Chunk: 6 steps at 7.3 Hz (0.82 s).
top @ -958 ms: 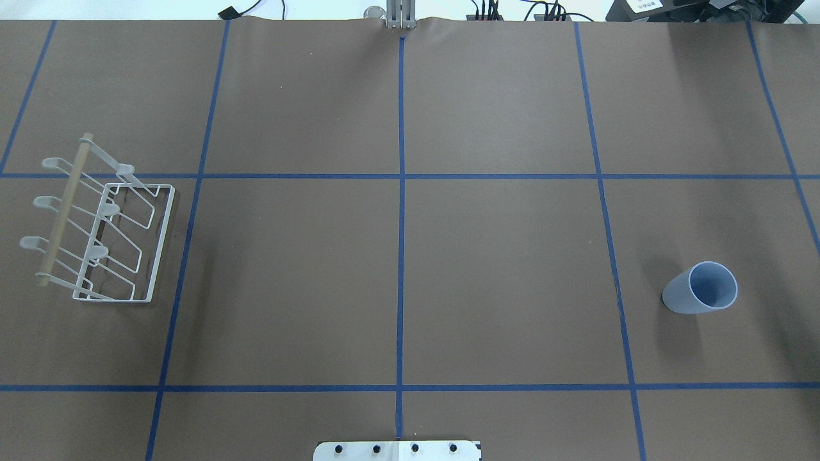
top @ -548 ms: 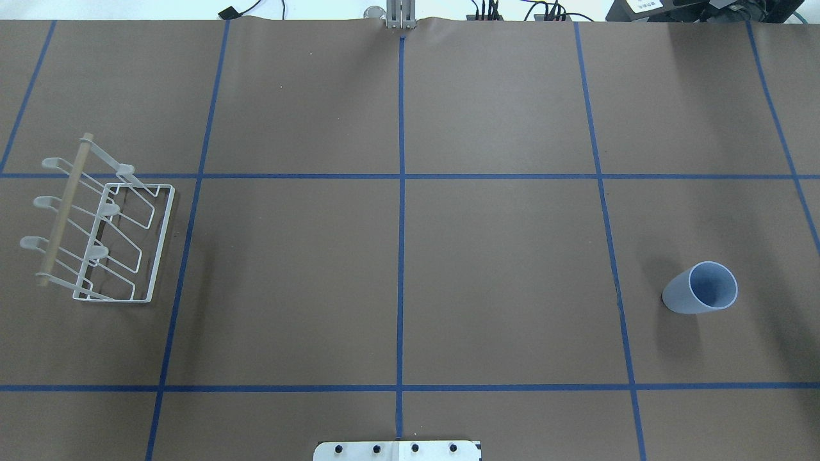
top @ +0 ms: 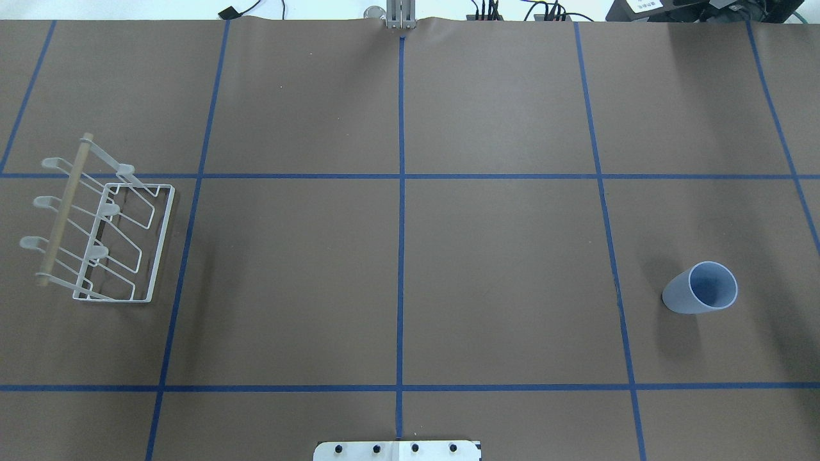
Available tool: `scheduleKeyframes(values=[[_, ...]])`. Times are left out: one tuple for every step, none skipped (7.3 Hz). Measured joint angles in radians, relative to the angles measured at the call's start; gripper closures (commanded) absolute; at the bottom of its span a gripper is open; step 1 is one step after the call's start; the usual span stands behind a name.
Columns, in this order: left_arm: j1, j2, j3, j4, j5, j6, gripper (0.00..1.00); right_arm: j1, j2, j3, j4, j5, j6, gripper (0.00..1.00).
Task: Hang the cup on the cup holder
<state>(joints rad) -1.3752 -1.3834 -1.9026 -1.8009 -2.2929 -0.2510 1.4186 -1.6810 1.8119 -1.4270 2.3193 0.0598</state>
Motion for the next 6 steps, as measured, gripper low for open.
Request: scheduleKeyframes(values=[[0.0,-0.002,-0.002,0.0,0.001,-0.013,0.02,0.0,-0.009,0.008,0.002,0.001,0.0,0.0],[0.0,-0.003,-0.003,-0.001,0.002,-0.022,0.02,0.0,-0.014,0.013,0.002,0.003,0.001,0.0],[-0.001,-0.002,-0.004,-0.001,0.003,-0.026,0.02,0.0,-0.018,0.018,0.002,0.007,0.006,0.0],[-0.003,0.001,-0.004,-0.001,0.003,-0.028,0.02,-0.002,-0.018,0.027,0.002,0.018,0.036,0.0],[-0.003,0.002,-0.003,-0.001,0.003,-0.028,0.02,-0.017,-0.017,0.044,0.009,0.035,0.094,0.0],[-0.003,0.002,0.0,-0.001,0.003,-0.029,0.02,-0.053,-0.016,0.066,0.028,0.046,0.174,0.0]])
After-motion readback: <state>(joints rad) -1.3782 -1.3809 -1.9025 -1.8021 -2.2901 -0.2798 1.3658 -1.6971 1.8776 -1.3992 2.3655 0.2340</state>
